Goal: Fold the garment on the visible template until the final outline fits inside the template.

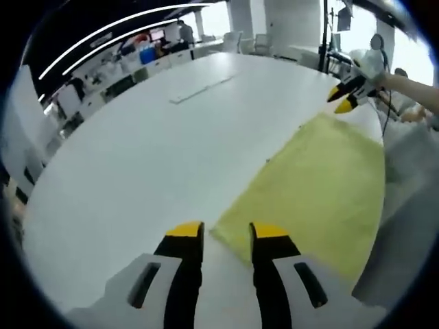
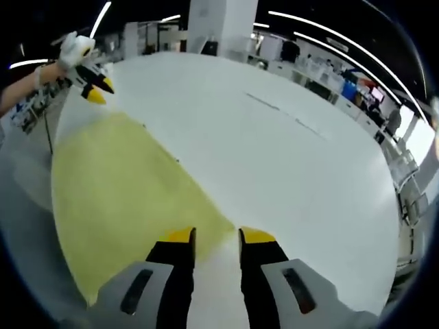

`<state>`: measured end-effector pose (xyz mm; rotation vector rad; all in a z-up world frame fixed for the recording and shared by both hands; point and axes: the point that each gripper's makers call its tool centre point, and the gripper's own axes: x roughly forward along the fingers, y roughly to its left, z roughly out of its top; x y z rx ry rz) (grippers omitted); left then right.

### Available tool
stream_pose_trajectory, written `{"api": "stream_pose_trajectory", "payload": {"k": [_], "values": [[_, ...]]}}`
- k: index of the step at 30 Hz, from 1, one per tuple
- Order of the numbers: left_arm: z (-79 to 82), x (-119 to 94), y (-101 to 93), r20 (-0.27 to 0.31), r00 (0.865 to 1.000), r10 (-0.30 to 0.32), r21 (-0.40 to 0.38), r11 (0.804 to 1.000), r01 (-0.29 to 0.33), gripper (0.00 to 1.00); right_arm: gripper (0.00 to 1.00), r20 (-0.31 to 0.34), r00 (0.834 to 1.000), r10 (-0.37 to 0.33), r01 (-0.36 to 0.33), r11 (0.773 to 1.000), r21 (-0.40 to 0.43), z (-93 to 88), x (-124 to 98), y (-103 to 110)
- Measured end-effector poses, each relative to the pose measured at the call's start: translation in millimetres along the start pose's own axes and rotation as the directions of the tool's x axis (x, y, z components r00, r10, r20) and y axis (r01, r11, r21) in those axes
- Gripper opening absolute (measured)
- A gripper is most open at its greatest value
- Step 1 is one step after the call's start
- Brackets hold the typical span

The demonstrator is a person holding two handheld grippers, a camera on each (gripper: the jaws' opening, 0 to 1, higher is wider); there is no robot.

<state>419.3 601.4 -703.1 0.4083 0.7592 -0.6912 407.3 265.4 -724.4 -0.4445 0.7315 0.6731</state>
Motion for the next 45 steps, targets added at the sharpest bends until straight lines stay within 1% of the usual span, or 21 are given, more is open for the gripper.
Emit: {"api": "stream_pose_trajectory", "payload": {"k": [2,3,4,6,8,10,12,16,18,22,24,26,28,31,34,36,38,43,45], "values": [[0.5,-3.8,-2.9,-0.001,1.0,0.0,0.016,1.0,0.0,0.27,0.26,0.009,1.0,-0.002,0.002,1.0,-0.005,2.7,-5.8,4.0],[0.1,-5.1,-4.8,-0.004,1.0,-0.006,0.013,1.0,0.006,0.29,0.27,0.012,1.0,-0.002,0.002,1.0,-0.005,3.6,-8.0,5.4],[-1.3,-7.3,-9.6,-0.011,1.0,-0.023,0.004,1.0,0.023,0.31,0.29,0.018,1.0,-0.003,0.003,1.0,-0.005,5.3,-10.3,5.9],[-2.0,-10.1,-13.7,-0.013,0.999,-0.031,0.01,0.999,0.031,0.34,0.33,0.028,1.0,-0.005,0.005,1.0,-0.004,7.7,-14.4,8.7],[-3.0,-14.5,-17.7,-0.018,0.999,-0.033,0.021,0.999,0.034,0.36,0.34,0.036,0.999,0.002,-0.002,1.0,-0.008,9.8,-19.9,15.1],[-2.8,-19.3,-20.9,-0.02,0.999,-0.039,0.022,0.999,0.039,0.41,0.35,0.047,0.999,0.004,-0.003,1.0,-0.013,11.7,-25.3,20.1],[-1.7,-23.6,-23.9,-0.019,0.999,-0.044,0.028,0.999,0.045,0.46,0.37,0.053,0.999,0.008,-0.007,1.0,-0.012,12.7,-29.2,24.0],[2.1,-29.5,-24.9,-0.002,0.999,-0.039,0.031,0.999,0.039,0.48,0.43,0.061,0.998,0.002,-0.001,1.0,-0.017,15.8,-36.0,27.9],[4.1,-33.8,-27.2,0.012,0.999,-0.043,0.005,0.999,0.043,0.51,0.43,0.069,0.998,0.004,-0.003,1.0,-0.014,17.9,-40.0,30.1],[1.0,-40.8,-33.9,0.022,0.999,-0.049,-0.001,0.999,0.049,0.53,0.47,0.076,0.997,0.011,-0.01,1.0,-0.006,18.9,-47.0,34.7],[-3.5,-44.1,-41.6,0.02,0.997,-0.077,-0.007,0.997,0.078,0.58,0.49,0.076,0.997,0.016,-0.015,1.0,-0.011,16.5,-50.9,38.6],[-8.3,-47.2,-45.4,0.012,0.997,-0.082,-0.013,0.997,0.082,0.6,0.5,0.069,0.997,0.019,-0.018,1.0,-0.008,13.7,-53.7,41.5],[-12.3,-50.7,-47.6,0.009,0.997,-0.082,-0.016,0.996,0.082,0.6,0.5,0.07,0.997,0.027,-0.027,1.0,-0.002,12.0,-57.2,46.4],[-17.7,-56.0,-51.1,-0.002,0.996,-0.086,-0.029,0.996,0.086,0.6,0.48,0.064,0.997,0.043,-0.043,0.999,0.002,8.7,-61.0,54.4],[-22.8,-59.8,-57.0,-0.01,0.994,-0.108,-0.034,0.994,0.108,0.62,0.43,0.064,0.996,0.056,-0.057,0.998,0.011,5.1,-63.9,61.1],[-25.9,-61.9,-61.4,-0.016,0.992,-0.125,-0.05,0.991,0.124,0.64,0.45,0.046,0.997,0.069,-0.069,0.998,0.011,-0.6,-65.3,66.8],[-28.0,-64.4,-64.6,-0.012,0.992,-0.123,-0.051,0.991,0.122,0.64,0.47,0.041,0.997,0.07,-0.071,0.997,0.009,-4.7,-66.9,70.2],[-39.3,-69.1,-71.5,-0.021,0.992,-0.125,-0.079,0.989,0.123,0.64,0.47,0.035,0.997,0.073,-0.075,0.997,0.037,-12.7,-71.2,76.3],[-43.3,-70.7,-73.8,-0.018,0.993,-0.118,-0.089,0.989,0.116,0.68,0.48,0.037,0.996,0.076,-0.078,0.995,0.058,-15.6,-72.3,79.9]]}}
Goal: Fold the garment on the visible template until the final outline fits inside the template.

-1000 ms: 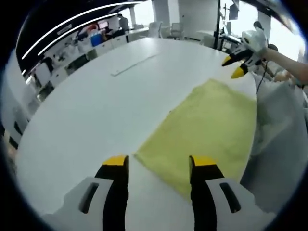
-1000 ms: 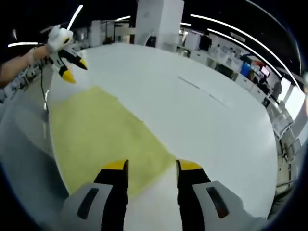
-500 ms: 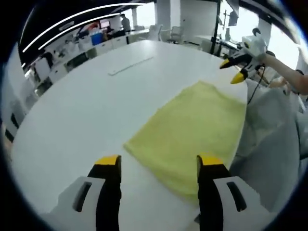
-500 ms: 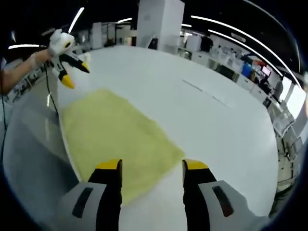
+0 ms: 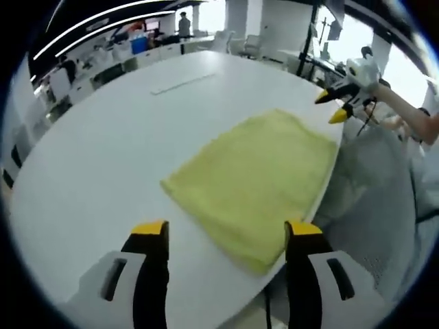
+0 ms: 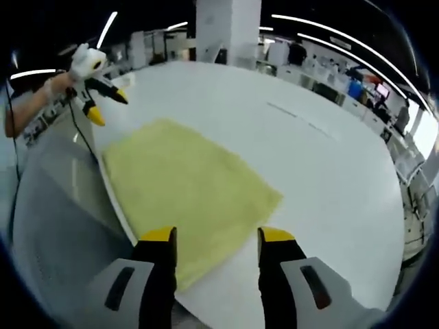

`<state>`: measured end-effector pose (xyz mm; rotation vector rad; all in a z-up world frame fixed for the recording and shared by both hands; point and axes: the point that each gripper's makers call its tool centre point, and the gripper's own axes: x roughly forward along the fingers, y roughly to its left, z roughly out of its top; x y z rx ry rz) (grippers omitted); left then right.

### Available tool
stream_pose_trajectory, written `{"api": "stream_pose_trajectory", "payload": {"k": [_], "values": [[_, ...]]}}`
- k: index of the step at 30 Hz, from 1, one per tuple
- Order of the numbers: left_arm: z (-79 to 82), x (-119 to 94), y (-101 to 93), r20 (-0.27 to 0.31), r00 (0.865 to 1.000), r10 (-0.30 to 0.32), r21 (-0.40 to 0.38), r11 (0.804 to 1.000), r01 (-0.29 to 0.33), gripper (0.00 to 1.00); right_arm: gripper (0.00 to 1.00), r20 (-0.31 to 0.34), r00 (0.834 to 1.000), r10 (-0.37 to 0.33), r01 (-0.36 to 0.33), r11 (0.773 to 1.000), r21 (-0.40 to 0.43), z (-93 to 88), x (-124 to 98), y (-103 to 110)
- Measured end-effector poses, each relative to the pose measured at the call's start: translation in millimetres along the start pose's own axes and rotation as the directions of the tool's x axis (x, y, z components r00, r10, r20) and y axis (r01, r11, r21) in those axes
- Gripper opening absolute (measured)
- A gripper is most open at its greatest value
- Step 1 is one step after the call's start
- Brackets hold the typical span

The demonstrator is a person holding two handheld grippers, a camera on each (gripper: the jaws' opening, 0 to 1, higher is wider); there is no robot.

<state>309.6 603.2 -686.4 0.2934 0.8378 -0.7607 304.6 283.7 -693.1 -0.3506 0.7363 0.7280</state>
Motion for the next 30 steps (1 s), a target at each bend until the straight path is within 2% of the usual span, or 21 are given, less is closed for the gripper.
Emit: {"api": "stream_pose_trajectory", "payload": {"k": [2,6,13,17,22,25,30], "values": [[-5.9,-0.5,-3.2,-0.01,1.0,0.008,0.002,1.0,-0.008,0.71,0.48,-0.005,1.0,0.007,-0.007,1.0,0.009,-3.6,-0.8,4.2],[-14.5,-3.0,-10.2,-0.016,1.0,-0.008,-0.03,1.0,0.007,0.67,0.47,-0.034,0.999,0.022,-0.022,1.0,0.009,-15.4,-3.8,13.2],[-27.9,-5.4,-16.7,-0.019,1.0,-0.01,-0.073,0.997,0.009,0.64,0.46,-0.071,0.996,0.046,-0.042,0.998,0.057,-37.7,-8.8,23.2],[-38.1,-6.1,-21.8,-0.022,0.999,-0.026,-0.116,0.993,0.024,0.59,0.44,-0.088,0.995,0.054,-0.047,0.996,0.079,-48.3,-11.1,27.9],[-47.4,-2.1,-26.3,-0.031,0.999,-0.038,-0.126,0.991,0.034,0.59,0.38,-0.122,0.989,0.084,-0.07,0.991,0.118,-65.4,-8.1,36.6],[-52.1,-0.3,-25.6,-0.042,0.998,-0.037,-0.14,0.99,0.031,0.57,0.39,-0.121,0.99,0.076,-0.059,0.989,0.138,-68.3,-6.7,33.7],[-56.2,4.6,-26.2,-0.044,0.998,-0.053,-0.169,0.985,0.045,0.5,0.32,-0.136,0.987,0.091,-0.068,0.984,0.164,-72.1,-3.9,33.6]]}}
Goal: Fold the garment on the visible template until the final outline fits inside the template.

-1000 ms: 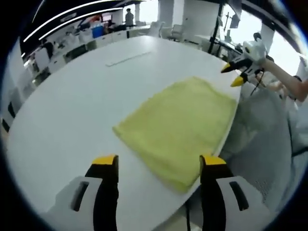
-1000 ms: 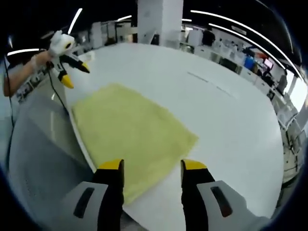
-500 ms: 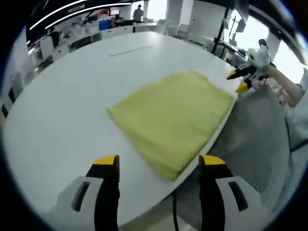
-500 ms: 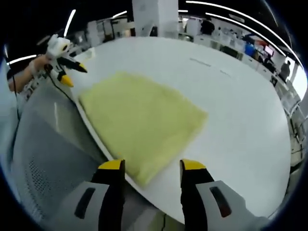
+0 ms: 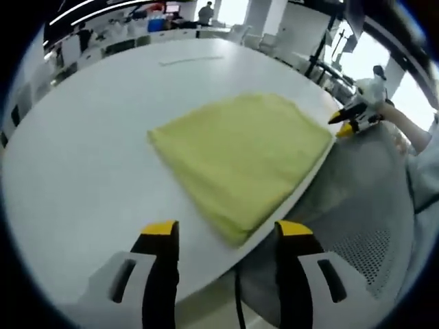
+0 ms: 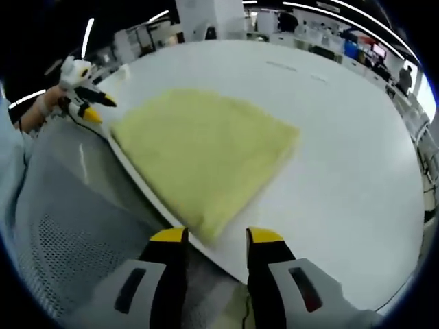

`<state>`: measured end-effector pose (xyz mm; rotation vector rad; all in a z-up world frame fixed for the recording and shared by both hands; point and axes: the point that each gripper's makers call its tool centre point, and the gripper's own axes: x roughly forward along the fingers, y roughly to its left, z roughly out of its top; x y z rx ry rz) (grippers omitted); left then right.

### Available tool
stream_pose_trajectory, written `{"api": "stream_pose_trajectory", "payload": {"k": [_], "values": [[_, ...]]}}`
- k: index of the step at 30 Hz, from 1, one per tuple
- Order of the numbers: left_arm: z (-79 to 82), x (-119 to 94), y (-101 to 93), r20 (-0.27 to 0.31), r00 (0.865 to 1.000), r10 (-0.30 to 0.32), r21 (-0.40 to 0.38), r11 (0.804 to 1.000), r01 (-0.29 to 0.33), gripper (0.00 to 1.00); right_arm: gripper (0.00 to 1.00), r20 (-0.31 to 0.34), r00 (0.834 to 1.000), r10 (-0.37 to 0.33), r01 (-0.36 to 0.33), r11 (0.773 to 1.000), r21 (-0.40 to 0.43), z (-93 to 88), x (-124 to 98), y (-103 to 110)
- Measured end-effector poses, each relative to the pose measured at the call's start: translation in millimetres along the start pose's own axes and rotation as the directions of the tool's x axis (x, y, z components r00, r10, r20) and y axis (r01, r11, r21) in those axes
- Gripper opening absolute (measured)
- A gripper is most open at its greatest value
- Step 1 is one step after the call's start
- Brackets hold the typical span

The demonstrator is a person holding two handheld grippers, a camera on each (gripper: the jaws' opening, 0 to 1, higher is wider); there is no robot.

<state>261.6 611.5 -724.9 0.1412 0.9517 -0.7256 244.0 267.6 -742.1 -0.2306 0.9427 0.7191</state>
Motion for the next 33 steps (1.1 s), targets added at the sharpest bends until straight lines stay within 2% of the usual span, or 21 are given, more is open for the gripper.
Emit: {"api": "stream_pose_trajectory", "payload": {"k": [3,13,19,22,29,33], "values": [[-3.5,3.9,0.5,-0.01,1.0,-0.004,-0.011,1.0,0.004,0.47,0.27,0.0,1.0,0.018,-0.018,1.0,0.016,-2.0,2.2,2.4],[-14.4,8.9,1.0,-0.046,0.999,-0.012,-0.038,0.999,0.01,0.33,0.2,-0.034,0.998,0.046,-0.045,0.999,0.028,-11.1,6.3,5.5],[-17.7,11.4,-0.8,-0.046,0.999,-0.023,-0.062,0.998,0.02,0.24,0.17,-0.033,0.999,0.042,-0.041,0.999,0.033,-10.8,6.6,4.3],[-24.8,14.2,-9.7,-0.08,0.994,-0.073,-0.082,0.994,0.066,0.2,0.16,-0.035,0.998,0.045,-0.044,0.998,0.033,-10.8,6.6,5.0],[-28.6,21.1,-8.2,-0.073,0.995,-0.067,-0.101,0.993,0.059,0.18,0.16,-0.036,0.999,0.041,-0.04,0.999,0.026,-10.9,8.7,3.0],[-30.0,22.7,-7.7,-0.08,0.995,-0.062,-0.112,0.992,0.053,0.11,0.15,-0.036,0.998,0.047,-0.046,0.999,0.024,-12.0,9.4,3.3]]}}
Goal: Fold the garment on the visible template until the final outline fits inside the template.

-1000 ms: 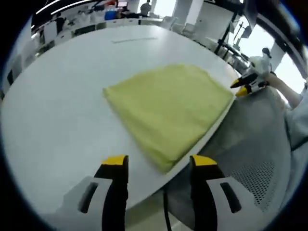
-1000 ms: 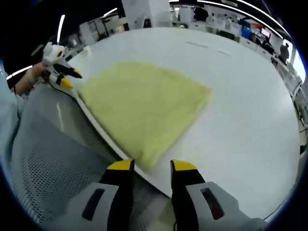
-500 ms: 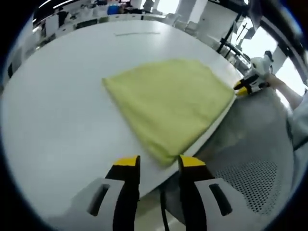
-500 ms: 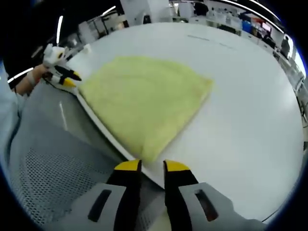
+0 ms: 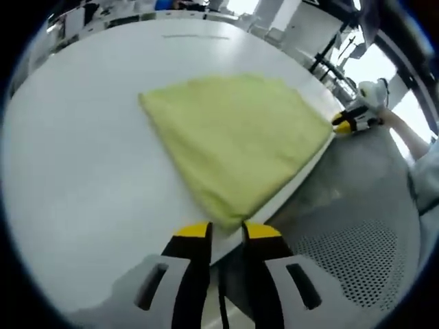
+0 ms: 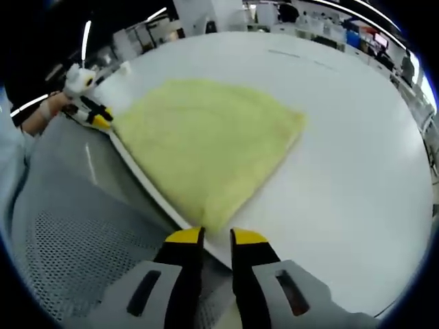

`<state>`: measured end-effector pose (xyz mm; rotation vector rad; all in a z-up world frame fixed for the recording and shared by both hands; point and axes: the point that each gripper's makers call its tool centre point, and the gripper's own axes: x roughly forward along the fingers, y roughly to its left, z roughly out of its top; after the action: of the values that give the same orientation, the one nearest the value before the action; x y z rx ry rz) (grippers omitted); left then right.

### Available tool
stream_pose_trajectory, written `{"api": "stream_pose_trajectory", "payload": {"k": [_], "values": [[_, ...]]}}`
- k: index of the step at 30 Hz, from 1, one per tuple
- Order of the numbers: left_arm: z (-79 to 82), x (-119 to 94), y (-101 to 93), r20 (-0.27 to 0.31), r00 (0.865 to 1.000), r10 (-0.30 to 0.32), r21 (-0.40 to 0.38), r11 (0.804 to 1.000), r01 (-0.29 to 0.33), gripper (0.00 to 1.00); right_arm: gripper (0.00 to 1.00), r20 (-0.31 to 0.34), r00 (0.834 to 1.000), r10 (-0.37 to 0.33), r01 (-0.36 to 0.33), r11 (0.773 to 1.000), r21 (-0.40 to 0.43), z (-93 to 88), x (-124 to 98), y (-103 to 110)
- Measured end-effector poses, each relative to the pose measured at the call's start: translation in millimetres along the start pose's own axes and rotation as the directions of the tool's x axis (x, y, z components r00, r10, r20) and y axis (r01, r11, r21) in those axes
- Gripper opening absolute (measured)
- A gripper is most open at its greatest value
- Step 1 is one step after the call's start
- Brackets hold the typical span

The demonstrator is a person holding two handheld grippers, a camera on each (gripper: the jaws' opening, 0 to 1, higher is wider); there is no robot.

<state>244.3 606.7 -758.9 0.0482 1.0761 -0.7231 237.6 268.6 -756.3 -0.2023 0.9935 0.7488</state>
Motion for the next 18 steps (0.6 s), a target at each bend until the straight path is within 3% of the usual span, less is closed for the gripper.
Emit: {"api": "stream_pose_trajectory", "payload": {"k": [9,18], "values": [[0.3,2.4,-5.6,0.007,1.0,-0.016,0.002,1.0,0.016,0.01,0.13,-0.001,1.0,0.007,-0.007,1.0,-0.008,-0.1,0.1,0.0],[-1.5,0.9,-3.5,0.01,1.0,-0.002,0.002,1.0,0.002,0.0,0.06,-0.004,1.0,0.016,-0.016,1.0,-0.018,-1.3,-1.0,2.5]]}}
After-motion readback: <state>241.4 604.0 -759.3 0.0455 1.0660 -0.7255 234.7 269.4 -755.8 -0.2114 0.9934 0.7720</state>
